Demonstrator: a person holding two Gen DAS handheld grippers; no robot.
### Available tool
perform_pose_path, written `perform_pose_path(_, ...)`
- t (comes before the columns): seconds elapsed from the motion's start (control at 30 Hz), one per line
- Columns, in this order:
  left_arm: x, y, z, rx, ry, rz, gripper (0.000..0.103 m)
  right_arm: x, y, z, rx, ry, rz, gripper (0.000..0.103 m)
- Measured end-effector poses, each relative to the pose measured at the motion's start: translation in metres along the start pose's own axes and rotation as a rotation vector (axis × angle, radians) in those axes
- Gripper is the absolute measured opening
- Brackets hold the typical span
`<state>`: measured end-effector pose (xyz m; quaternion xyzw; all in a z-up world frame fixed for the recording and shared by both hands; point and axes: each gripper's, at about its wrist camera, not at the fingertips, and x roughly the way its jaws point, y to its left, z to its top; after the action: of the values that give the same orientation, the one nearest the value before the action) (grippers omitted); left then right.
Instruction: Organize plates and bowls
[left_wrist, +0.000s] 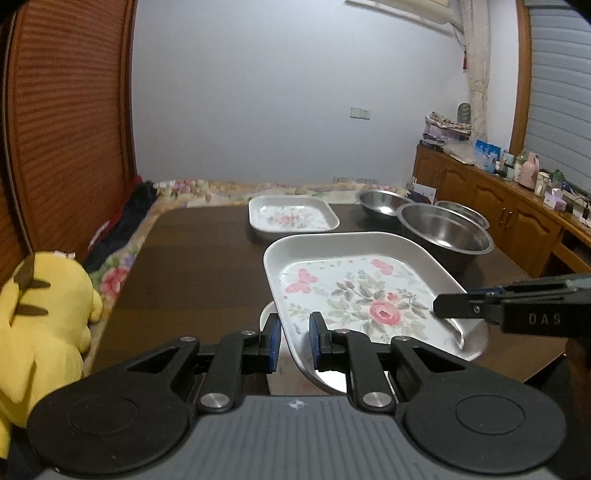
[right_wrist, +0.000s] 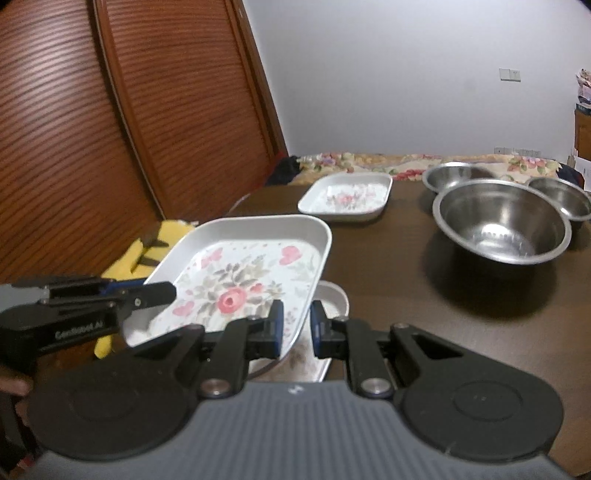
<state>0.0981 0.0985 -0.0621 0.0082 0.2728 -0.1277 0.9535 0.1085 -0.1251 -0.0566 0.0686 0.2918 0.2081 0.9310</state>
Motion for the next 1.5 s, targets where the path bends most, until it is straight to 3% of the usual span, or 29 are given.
perform_pose_path(0.57,0.034,0.002,-0.026,0.012,0.073,0.045,0.018,0.021,0.006,-0.026,-0.046,0.03,-0.057,0.017)
perform_pose_path(0.97,0.034,0.001,-0.026,0.077,0.052,0.078,0.018,0.024,-0.001,-0.027,-0.048,0.021,-0.071,0.018)
perform_pose_path(1.27,0.017,0.017,0.014,0.06,-0.011,0.1,0.023,0.002,-0.012,0.011,-0.054,-0.052,-0.027,0.018)
perform_pose_path(1.5,0.043,0.024,0.044,0.065,-0.034,0.075,0.027,0.008,-0.015,0.048,-0.146,-0.073,0.002,0.018)
